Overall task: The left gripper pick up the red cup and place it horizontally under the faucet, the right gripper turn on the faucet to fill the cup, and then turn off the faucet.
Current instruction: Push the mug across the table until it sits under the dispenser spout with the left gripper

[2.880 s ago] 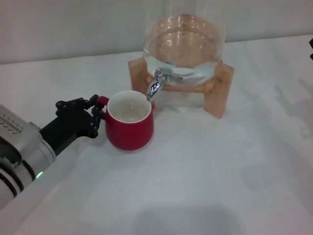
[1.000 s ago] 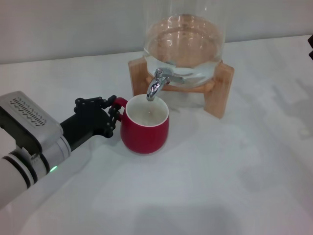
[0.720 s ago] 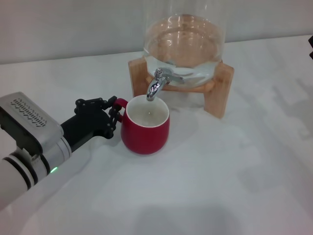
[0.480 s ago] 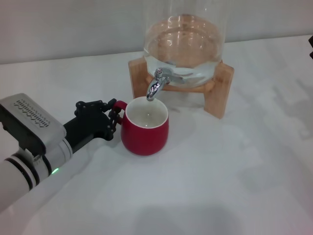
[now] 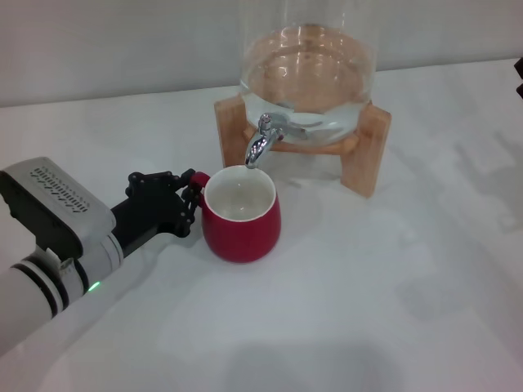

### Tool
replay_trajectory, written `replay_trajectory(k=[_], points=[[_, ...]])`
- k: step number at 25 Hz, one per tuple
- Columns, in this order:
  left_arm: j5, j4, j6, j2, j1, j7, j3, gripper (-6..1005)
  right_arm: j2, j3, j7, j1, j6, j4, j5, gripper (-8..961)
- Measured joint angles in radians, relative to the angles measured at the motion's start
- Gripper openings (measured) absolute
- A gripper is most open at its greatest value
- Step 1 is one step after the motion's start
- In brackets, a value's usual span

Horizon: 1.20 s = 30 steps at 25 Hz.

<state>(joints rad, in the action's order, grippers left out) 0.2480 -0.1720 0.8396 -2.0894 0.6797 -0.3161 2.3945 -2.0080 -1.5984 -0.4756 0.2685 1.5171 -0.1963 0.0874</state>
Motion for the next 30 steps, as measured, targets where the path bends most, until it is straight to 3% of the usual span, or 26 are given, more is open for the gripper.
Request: replay_trajectory(k=[30], points=[[-0.003, -0.002, -0.027, 0.0, 0.011, -0.004, 0.0, 123, 0.0, -0.001, -0.002, -0.006, 0.022, 0.0, 0.0, 792]])
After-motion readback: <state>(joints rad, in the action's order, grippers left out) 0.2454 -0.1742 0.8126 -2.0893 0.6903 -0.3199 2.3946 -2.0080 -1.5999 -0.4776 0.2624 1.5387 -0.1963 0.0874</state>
